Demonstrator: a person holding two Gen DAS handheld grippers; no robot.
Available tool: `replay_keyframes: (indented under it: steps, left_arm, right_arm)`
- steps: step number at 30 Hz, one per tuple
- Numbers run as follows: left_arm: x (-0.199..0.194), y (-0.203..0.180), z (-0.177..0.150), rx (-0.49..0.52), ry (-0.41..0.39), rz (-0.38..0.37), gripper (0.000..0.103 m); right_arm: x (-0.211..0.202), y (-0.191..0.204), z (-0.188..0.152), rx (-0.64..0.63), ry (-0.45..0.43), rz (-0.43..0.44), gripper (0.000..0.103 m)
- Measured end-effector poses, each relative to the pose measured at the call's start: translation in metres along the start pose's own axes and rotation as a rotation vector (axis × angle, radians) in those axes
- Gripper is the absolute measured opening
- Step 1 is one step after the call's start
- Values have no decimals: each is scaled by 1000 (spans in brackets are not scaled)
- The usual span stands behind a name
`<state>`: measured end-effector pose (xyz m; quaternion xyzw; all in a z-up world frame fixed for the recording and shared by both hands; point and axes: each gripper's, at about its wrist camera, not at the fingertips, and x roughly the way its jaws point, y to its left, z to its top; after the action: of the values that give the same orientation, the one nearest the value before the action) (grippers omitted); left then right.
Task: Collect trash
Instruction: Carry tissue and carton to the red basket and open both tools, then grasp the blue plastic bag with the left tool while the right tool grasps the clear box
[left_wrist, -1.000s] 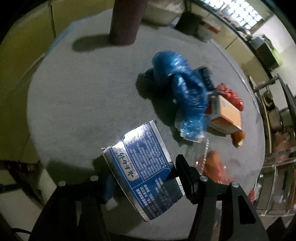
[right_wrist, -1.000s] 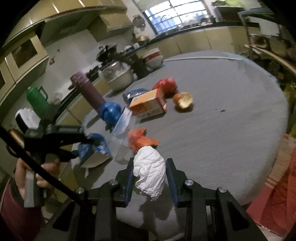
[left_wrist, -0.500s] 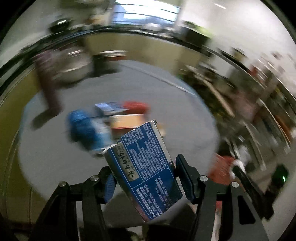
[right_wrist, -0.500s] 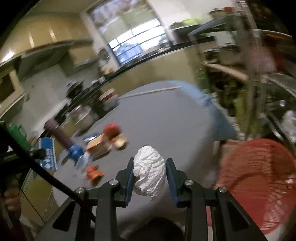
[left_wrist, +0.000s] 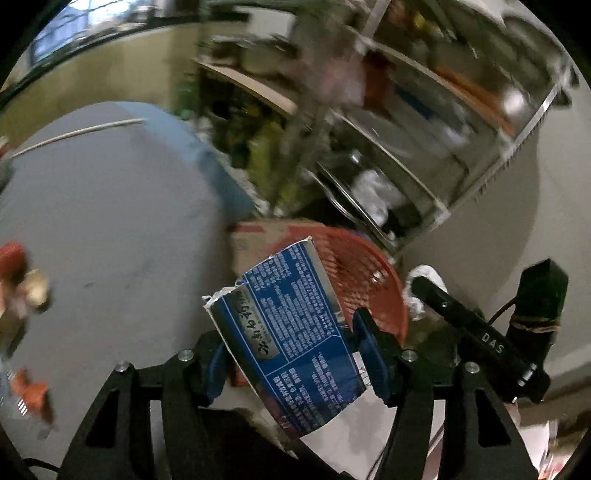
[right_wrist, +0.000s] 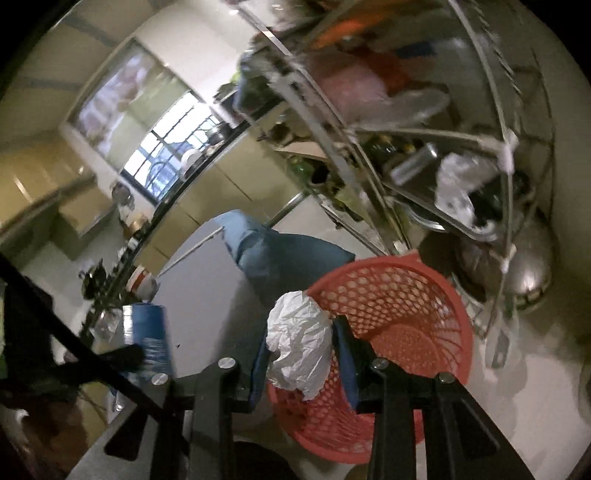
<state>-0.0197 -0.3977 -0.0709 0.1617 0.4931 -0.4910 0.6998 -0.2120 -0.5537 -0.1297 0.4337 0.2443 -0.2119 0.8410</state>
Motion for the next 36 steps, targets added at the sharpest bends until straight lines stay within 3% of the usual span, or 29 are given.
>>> replay_keyframes:
  steps: [3,4,6,8,11,16,18,21,27,30,36]
  left_arm:
    - [29,-19,2,41,51,-3,70]
    - [42,-25,3,49,79,-14,71]
    - [52,-29,1,55,116,-7,73]
    - [59,-29,-1,60,135,11,73]
    - [57,-16,-4,50,156,29,73]
    - [45,4,-2,-22,120,2,75]
    - [51,1,2,-38,120,-15,75]
    - [58,-15,6,1,117,-49,75]
    - [54,-22,6,78,106,-15,75]
    - [32,-7,2,88,65,13,75]
    - [-21,42,-39,39,23,114,76]
  right_arm:
    - [4,-17,1,46,23,20,43]
    - [5,-21,1,63,27,27,64]
    - [3,-29,2,95,-5,42,74]
    - [-1,-37,5,111,-25,54,74]
    - [-6,-49,14,107,-106,-27,74]
    - [-4,-58,31,2,-216,-340,73]
    - [5,-63,36,-4,-210,-436,73]
    - [13,-70,38,-16,-229,-524,73]
    - [39,-81,42,-92,-211,-736,73]
    - [56,-92,44,-114,-170,-773,73]
    - [85,-81,39,-135,-106,-713,73]
